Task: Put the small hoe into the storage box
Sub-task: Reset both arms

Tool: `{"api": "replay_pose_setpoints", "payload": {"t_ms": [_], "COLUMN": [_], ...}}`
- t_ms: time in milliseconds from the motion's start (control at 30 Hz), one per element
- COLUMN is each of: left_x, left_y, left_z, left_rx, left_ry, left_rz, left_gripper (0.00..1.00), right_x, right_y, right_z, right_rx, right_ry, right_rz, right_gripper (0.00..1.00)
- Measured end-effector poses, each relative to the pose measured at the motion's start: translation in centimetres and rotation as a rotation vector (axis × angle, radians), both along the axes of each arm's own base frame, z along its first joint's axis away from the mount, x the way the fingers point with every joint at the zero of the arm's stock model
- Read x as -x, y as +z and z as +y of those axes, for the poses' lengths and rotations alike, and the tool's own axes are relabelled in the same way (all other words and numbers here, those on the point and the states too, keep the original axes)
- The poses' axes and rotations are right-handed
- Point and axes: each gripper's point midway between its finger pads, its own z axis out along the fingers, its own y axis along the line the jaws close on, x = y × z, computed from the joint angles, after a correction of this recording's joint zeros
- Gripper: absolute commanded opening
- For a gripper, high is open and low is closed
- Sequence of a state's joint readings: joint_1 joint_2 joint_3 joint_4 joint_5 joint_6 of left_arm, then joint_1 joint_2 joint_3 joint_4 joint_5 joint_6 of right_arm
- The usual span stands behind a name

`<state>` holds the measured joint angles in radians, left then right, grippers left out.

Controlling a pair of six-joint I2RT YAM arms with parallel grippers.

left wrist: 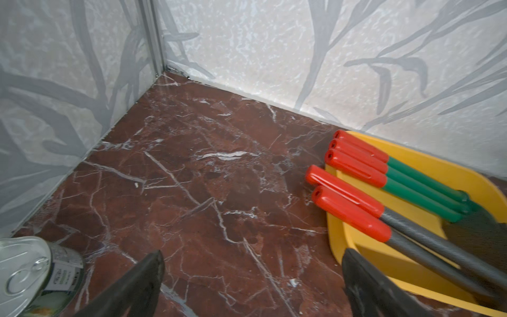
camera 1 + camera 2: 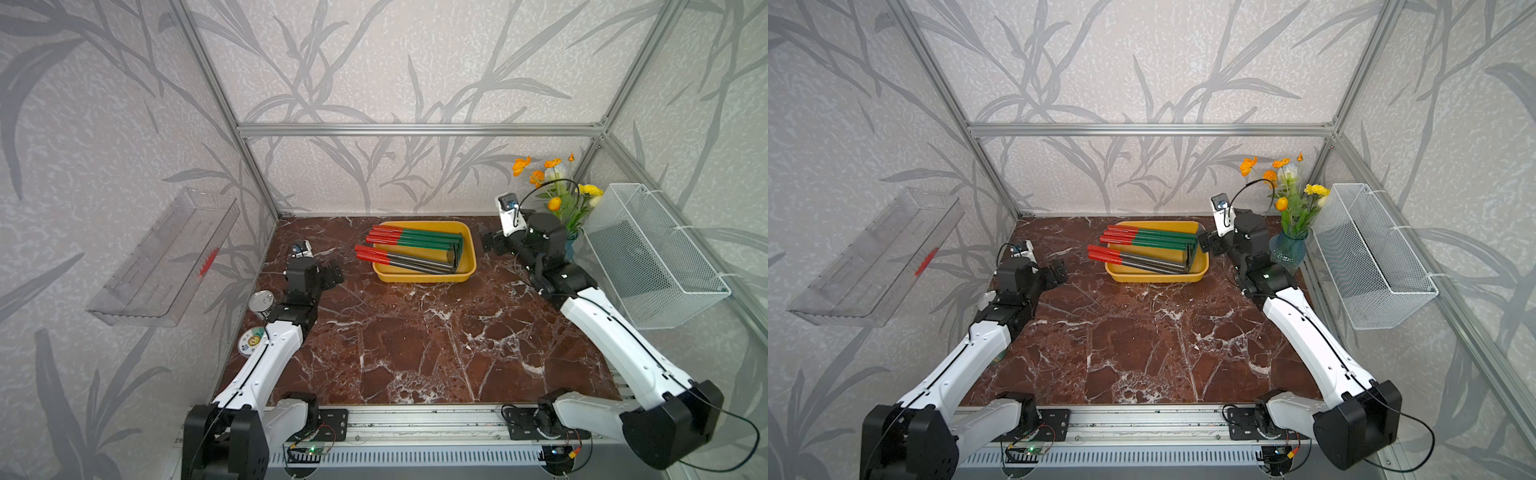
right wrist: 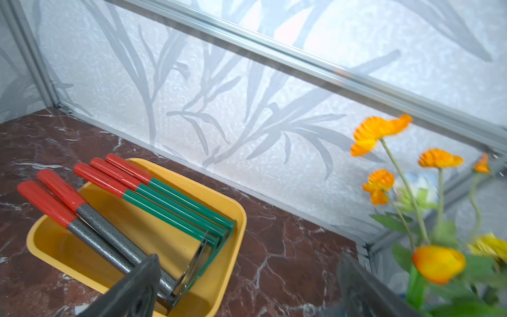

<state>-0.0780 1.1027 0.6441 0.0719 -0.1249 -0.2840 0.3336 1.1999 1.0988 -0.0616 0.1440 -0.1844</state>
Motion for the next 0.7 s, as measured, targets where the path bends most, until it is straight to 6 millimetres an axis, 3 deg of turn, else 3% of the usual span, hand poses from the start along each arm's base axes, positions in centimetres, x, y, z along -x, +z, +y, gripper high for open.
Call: {"api": "replay_pose_setpoints", "payload": {"t_ms": [100, 167, 233, 300, 367, 467, 567, 700], "left_x": [0.5, 1.1, 1.4, 1.5, 1.6, 1.4, 1.0, -0.3], "left_y": [-3.1, -5.0, -5.8, -6.0, -6.3, -7.6, -8.9, -9.3], "left_z": [0.7, 1.2, 1.7, 2.3, 2.9, 3.5, 3.9, 4.1], "left_rx": [-0.062, -0.104, -0.144, -0.181, -0.217, -0.263, -0.292, -0.290], "left_ry": [0.012, 0.022, 0.036, 0.056, 0.076, 0.093, 0.103, 0.106], "left_rz": [0.026, 0.057, 0.071, 0.056, 0.034, 0.030, 0.055, 0.014], "left_gripper": [1.00, 1.00, 1.00, 1.00, 1.00, 1.00, 0.99, 0.97], "right_x": [0.6, 1.6, 3.2, 4.6, 5.4, 5.6, 5.1, 3.8], "right_y": [-5.6, -11.9, -17.0, -20.3, -22.1, -22.9, -23.1, -24.3], "right_z": [-2.6, -4.2, -6.1, -7.9, -9.0, -9.7, -10.1, -10.3], "right_rx": [-0.012, -0.012, -0.011, -0.007, -0.007, -0.005, -0.013, 0.002], "right_ry": [-0.098, -0.164, -0.237, -0.309, -0.360, -0.394, -0.414, -0.414], "right_rz": [0.075, 0.185, 0.279, 0.329, 0.333, 0.294, 0.247, 0.217], "right_gripper": [0.99, 0.99, 0.99, 0.99, 0.99, 0.99, 0.99, 0.99]}}
